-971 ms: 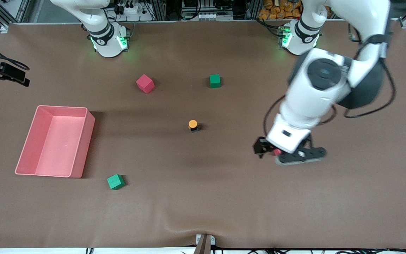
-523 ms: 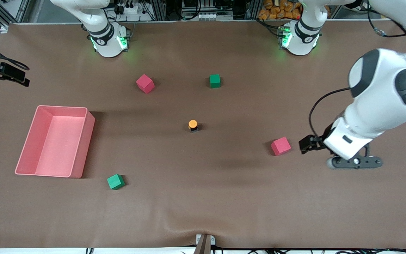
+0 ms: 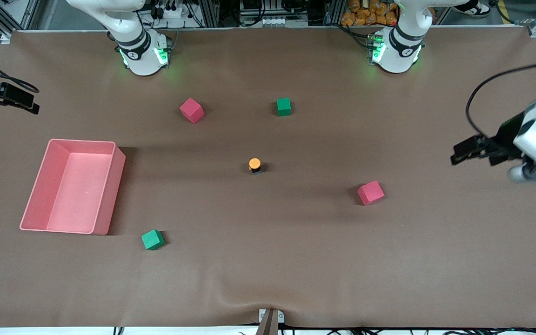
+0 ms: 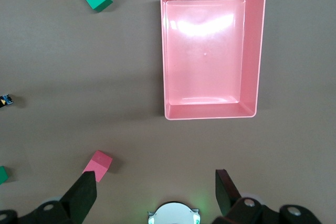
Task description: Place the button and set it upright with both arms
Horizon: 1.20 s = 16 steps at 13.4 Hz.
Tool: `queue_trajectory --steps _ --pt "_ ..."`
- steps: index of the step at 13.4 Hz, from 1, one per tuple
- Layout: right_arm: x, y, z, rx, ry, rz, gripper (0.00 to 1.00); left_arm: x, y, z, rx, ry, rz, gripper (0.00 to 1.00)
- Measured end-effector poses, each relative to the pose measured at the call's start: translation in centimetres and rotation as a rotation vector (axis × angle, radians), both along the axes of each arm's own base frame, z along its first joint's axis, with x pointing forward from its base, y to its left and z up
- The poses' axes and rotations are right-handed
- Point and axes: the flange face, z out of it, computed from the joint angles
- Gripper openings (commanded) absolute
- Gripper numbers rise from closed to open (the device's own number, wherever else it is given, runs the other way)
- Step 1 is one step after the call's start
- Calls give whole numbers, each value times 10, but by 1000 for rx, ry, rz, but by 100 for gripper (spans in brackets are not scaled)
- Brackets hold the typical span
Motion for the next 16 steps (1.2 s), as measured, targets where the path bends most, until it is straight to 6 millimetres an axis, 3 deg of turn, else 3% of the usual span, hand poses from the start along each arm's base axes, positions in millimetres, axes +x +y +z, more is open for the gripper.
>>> queue_trajectory --steps 3,5,9,16 --pt "0 0 0 0 1 0 100 -48 6 18 11 -3 1 100" --pt "0 0 0 0 0 0 100 -69 22 22 16 -8 -19 100" --pt "2 1 1 1 -14 16 100 -66 87 22 30 -29 -91 100" --pt "1 1 3 5 -21 44 100 -64 78 23 73 -29 -110 100"
